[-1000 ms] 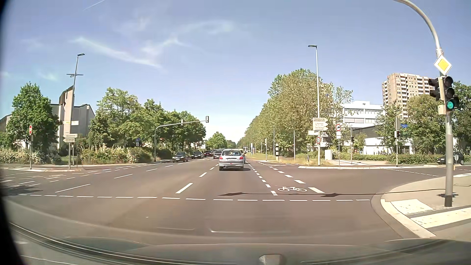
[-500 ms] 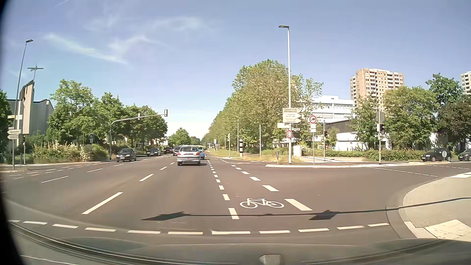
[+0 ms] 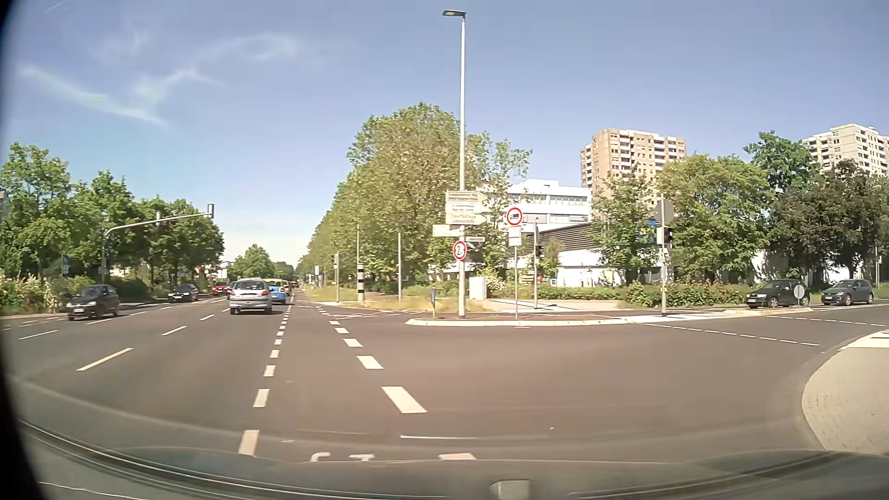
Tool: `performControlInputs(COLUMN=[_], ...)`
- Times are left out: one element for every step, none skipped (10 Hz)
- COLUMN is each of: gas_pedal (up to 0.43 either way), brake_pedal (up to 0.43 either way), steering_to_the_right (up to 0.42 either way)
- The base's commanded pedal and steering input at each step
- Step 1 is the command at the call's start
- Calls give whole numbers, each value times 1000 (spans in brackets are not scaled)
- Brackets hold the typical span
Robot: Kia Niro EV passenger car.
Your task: Follow the waypoints while adhering to traffic rules and regulations
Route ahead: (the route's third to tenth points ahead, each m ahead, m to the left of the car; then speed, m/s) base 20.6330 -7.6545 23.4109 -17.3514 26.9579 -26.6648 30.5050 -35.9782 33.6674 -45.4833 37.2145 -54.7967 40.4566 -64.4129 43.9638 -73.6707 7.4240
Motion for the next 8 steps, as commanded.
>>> performControlInputs(gas_pedal=[0,0,0,0,0,0,20,28], brake_pedal=[30,30,30,30,30,30,30,30], steering_to_the_right=[226,237,246,254,259,260,260,260])
